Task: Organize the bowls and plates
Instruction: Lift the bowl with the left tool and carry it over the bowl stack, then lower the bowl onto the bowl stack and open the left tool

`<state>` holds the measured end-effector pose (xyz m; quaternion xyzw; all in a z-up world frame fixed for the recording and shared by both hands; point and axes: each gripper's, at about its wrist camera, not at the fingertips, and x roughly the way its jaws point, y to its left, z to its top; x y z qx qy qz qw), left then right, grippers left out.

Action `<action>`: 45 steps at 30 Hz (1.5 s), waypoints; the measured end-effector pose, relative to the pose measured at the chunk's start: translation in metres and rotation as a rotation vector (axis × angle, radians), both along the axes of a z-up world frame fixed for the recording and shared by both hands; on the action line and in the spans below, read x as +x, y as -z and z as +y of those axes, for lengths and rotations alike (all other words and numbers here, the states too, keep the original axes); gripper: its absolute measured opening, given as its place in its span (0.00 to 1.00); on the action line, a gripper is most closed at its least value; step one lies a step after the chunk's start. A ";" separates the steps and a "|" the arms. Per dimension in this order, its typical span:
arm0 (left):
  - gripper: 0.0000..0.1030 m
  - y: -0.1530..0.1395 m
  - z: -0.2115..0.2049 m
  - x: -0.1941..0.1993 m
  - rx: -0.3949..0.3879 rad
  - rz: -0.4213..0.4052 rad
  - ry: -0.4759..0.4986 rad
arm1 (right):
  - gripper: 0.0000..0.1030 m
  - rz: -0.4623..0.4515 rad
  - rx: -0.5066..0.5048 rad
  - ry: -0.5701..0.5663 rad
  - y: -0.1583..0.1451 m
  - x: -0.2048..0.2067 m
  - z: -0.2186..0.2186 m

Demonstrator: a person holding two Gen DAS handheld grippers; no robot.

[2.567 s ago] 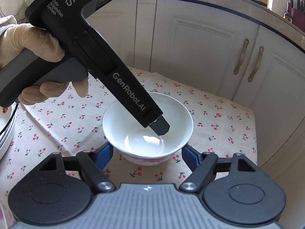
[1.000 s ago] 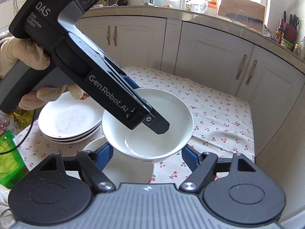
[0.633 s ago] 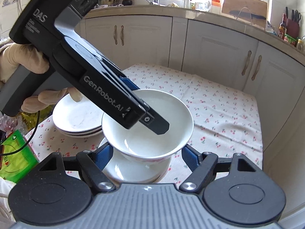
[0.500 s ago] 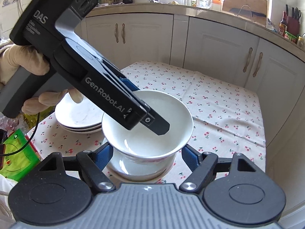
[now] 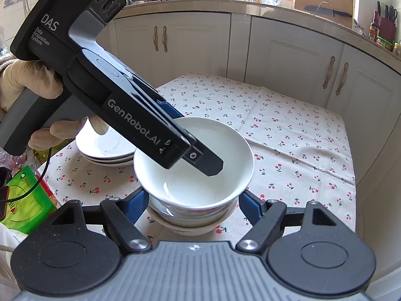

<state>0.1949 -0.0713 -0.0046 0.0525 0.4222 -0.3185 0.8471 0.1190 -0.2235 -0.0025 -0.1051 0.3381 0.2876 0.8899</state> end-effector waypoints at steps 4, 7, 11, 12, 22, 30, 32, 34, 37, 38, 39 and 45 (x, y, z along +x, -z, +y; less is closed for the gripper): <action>0.65 0.003 -0.002 -0.001 0.019 -0.019 0.007 | 0.80 0.003 -0.004 0.002 0.002 0.001 0.000; 0.65 0.005 -0.001 0.000 0.019 -0.018 0.007 | 0.80 0.002 -0.006 -0.001 0.003 0.001 0.000; 0.65 0.007 0.000 -0.001 0.016 -0.011 0.007 | 0.80 0.009 -0.004 -0.007 0.004 0.001 0.000; 0.65 0.007 0.000 -0.001 0.018 -0.012 0.007 | 0.80 0.012 -0.005 -0.008 0.005 0.002 0.000; 0.65 0.010 0.000 0.000 0.014 -0.009 0.001 | 0.80 0.023 0.004 -0.009 0.008 0.004 0.000; 0.65 0.013 0.003 0.000 0.015 -0.018 -0.002 | 0.82 0.016 0.003 -0.010 0.009 0.002 0.000; 0.67 0.013 0.003 0.000 0.011 -0.018 -0.002 | 0.85 0.007 0.004 -0.012 0.009 0.002 0.000; 0.71 0.012 0.004 -0.002 0.011 -0.031 0.001 | 0.92 -0.006 0.018 -0.015 0.007 -0.001 -0.002; 0.78 0.008 0.005 -0.007 0.009 -0.060 0.002 | 0.96 -0.026 0.032 -0.019 0.005 -0.005 -0.003; 0.80 0.007 0.006 -0.009 0.004 -0.074 -0.001 | 0.96 -0.028 0.030 -0.016 0.005 -0.006 -0.003; 0.82 0.005 0.008 -0.012 -0.004 -0.091 -0.003 | 0.97 -0.030 0.028 -0.011 0.006 -0.007 -0.003; 0.90 -0.001 0.020 -0.039 -0.036 -0.173 -0.004 | 1.00 -0.028 0.036 0.012 0.018 -0.014 -0.006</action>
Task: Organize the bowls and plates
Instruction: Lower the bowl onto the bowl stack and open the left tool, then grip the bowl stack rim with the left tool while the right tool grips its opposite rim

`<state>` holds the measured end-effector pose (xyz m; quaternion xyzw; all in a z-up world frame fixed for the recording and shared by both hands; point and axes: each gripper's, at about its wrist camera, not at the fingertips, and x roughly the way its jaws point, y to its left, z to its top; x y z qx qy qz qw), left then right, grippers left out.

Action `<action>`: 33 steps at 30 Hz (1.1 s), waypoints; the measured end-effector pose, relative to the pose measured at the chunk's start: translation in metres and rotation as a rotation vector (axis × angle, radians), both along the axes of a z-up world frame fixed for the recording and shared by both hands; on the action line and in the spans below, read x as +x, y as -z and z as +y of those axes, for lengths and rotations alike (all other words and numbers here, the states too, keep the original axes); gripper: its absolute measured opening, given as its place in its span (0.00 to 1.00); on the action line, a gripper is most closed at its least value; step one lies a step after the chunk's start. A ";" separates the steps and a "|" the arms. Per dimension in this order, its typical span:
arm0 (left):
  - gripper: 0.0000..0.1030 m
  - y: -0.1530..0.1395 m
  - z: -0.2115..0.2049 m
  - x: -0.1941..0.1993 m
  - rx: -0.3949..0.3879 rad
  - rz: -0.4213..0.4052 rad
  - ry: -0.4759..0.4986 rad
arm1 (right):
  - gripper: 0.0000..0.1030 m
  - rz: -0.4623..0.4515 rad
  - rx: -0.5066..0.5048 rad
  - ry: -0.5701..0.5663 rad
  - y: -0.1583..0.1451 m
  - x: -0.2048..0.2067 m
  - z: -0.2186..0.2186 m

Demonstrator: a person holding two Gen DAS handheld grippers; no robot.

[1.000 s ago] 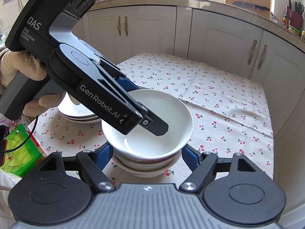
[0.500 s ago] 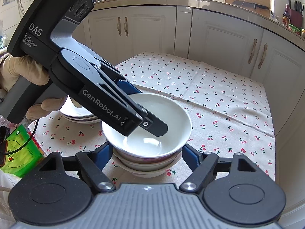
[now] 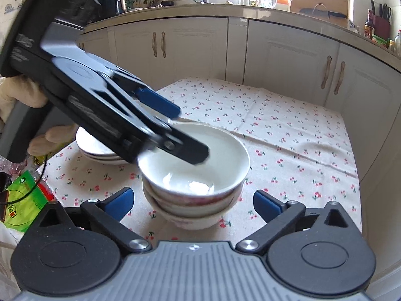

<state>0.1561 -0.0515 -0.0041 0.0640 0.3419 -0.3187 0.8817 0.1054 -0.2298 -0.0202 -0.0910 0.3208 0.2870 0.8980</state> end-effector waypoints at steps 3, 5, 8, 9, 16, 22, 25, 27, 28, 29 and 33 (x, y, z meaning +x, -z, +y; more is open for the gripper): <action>0.91 0.000 0.008 -0.016 -0.027 -0.026 -0.006 | 1.00 -0.008 -0.023 0.020 0.008 -0.006 -0.002; 0.91 0.002 0.013 -0.024 -0.050 -0.031 -0.022 | 1.00 0.000 -0.027 0.028 0.013 -0.008 -0.004; 0.92 0.006 0.021 -0.035 -0.088 -0.039 -0.042 | 1.00 0.008 -0.026 0.051 0.018 -0.011 -0.009; 0.94 0.008 0.022 -0.038 -0.096 -0.041 -0.042 | 1.00 0.009 -0.025 0.056 0.020 -0.012 -0.010; 0.94 0.029 0.024 -0.039 -0.035 0.002 0.008 | 1.00 0.008 -0.055 0.003 0.030 -0.012 -0.015; 0.94 0.046 0.021 -0.032 0.084 0.020 0.081 | 1.00 0.020 -0.082 -0.065 0.034 0.004 -0.021; 0.93 0.052 0.018 -0.027 0.128 0.016 0.131 | 1.00 0.030 -0.094 -0.107 0.034 0.015 -0.023; 0.92 0.055 0.015 -0.021 0.150 0.022 0.159 | 1.00 0.036 -0.105 -0.147 0.033 0.022 -0.021; 0.92 0.056 0.014 -0.019 0.159 0.022 0.174 | 1.00 0.041 -0.111 -0.169 0.033 0.026 -0.020; 0.92 0.057 0.013 -0.016 0.169 0.021 0.192 | 1.00 0.045 -0.119 -0.195 0.033 0.030 -0.018; 0.92 0.062 0.008 -0.006 0.207 0.022 0.261 | 0.99 0.042 -0.163 -0.288 0.033 0.044 -0.011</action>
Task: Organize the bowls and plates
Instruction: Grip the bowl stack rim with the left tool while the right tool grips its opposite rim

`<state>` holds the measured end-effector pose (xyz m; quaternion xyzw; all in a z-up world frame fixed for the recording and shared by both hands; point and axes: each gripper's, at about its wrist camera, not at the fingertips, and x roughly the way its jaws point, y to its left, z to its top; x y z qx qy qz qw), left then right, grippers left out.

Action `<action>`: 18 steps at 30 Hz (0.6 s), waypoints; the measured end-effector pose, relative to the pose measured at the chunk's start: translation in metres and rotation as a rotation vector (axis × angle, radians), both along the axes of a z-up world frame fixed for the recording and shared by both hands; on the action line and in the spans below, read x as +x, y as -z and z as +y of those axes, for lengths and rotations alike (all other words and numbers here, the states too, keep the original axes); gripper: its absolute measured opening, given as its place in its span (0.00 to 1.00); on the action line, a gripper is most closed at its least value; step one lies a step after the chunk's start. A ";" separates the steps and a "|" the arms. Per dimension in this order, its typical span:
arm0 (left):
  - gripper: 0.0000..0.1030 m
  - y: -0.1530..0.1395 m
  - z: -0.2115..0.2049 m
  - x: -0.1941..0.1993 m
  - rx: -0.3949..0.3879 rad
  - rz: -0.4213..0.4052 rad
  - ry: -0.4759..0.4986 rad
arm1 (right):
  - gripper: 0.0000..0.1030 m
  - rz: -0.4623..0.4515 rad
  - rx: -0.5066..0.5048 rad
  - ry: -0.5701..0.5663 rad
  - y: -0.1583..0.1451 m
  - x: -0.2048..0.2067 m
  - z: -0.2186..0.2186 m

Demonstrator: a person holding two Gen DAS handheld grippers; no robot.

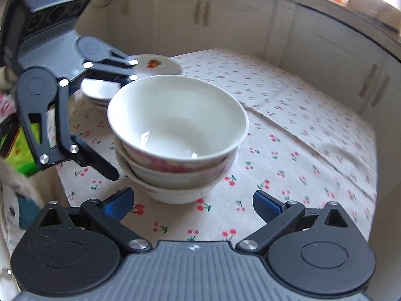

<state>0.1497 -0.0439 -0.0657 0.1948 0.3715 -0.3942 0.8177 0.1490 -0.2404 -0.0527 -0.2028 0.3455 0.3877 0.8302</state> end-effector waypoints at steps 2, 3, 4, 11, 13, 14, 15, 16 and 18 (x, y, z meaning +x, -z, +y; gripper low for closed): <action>0.92 0.003 -0.002 0.005 0.017 0.007 0.024 | 0.99 0.015 -0.010 -0.045 0.000 0.007 0.003; 0.91 0.004 -0.003 0.007 0.023 0.013 0.043 | 0.99 0.022 -0.016 -0.069 0.001 0.010 0.005; 0.88 0.004 -0.004 0.009 0.027 0.016 0.058 | 0.98 0.021 -0.023 -0.088 0.001 0.011 0.006; 0.83 0.006 -0.006 0.024 0.025 0.060 0.150 | 0.92 0.055 -0.057 -0.208 0.001 0.024 0.013; 0.82 0.007 -0.006 0.026 0.025 0.069 0.172 | 0.91 0.061 -0.062 -0.232 0.001 0.028 0.014; 0.81 0.006 -0.006 0.027 0.024 0.073 0.184 | 0.90 0.062 -0.066 -0.244 0.001 0.029 0.015; 0.81 0.006 -0.006 0.028 0.023 0.076 0.196 | 0.88 0.064 -0.069 -0.256 0.000 0.030 0.015; 0.81 0.006 -0.006 0.029 0.025 0.078 0.205 | 0.88 0.068 -0.071 -0.268 0.000 0.031 0.016; 0.80 0.006 -0.006 0.030 0.025 0.088 0.219 | 0.85 0.076 -0.076 -0.286 -0.001 0.033 0.016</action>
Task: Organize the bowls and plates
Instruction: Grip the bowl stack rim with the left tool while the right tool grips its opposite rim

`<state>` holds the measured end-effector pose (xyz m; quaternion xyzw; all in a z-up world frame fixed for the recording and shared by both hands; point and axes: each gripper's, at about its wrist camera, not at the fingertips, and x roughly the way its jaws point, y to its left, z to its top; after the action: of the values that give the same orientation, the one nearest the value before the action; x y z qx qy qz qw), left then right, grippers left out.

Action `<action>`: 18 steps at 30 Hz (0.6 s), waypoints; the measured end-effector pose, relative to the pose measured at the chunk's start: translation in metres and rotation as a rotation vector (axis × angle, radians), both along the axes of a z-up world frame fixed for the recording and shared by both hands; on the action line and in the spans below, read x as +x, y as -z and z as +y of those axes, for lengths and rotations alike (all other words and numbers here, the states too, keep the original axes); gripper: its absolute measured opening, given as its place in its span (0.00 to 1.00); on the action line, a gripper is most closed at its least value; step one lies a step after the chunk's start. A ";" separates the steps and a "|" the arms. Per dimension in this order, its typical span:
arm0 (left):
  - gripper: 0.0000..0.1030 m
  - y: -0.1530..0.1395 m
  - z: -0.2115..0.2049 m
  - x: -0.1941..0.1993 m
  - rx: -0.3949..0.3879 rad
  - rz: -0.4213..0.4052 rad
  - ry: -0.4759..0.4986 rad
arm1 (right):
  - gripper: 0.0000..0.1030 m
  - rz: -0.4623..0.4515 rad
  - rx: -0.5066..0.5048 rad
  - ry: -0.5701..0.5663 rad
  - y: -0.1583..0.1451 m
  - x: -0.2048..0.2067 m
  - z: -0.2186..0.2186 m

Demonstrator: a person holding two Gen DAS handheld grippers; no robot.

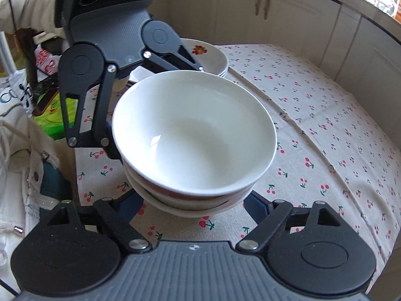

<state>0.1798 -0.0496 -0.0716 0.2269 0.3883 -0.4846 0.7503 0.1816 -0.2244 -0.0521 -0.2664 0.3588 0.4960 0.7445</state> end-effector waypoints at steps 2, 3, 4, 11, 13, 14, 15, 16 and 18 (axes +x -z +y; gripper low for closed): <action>0.79 0.000 0.000 0.001 -0.002 0.010 0.010 | 0.85 0.007 -0.005 -0.017 -0.001 0.002 0.001; 0.76 0.000 0.000 0.002 -0.005 0.017 0.016 | 0.84 0.010 -0.007 -0.020 -0.001 0.002 0.001; 0.75 -0.001 0.000 0.002 -0.006 0.023 0.024 | 0.84 0.010 -0.009 -0.022 -0.001 0.002 0.001; 0.75 -0.002 -0.002 0.007 0.011 0.036 0.051 | 0.84 0.011 -0.031 -0.038 -0.002 0.004 0.001; 0.75 -0.002 -0.003 0.007 0.018 0.038 0.055 | 0.84 0.008 -0.039 -0.039 -0.003 0.003 0.002; 0.75 -0.002 -0.003 0.008 0.021 0.038 0.056 | 0.84 0.008 -0.040 -0.038 -0.003 0.003 0.003; 0.75 -0.002 -0.004 0.008 0.023 0.036 0.058 | 0.84 0.007 -0.041 -0.036 -0.004 0.001 0.004; 0.75 -0.002 -0.004 0.008 0.025 0.037 0.058 | 0.84 0.006 -0.041 -0.034 -0.004 0.001 0.004; 0.75 -0.002 -0.007 0.009 0.031 0.037 0.060 | 0.84 0.005 -0.042 -0.031 -0.004 0.001 0.004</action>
<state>0.1884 -0.0561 -0.0695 0.2410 0.4028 -0.5047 0.7246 0.1829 -0.2207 -0.0484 -0.2861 0.3668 0.5008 0.7299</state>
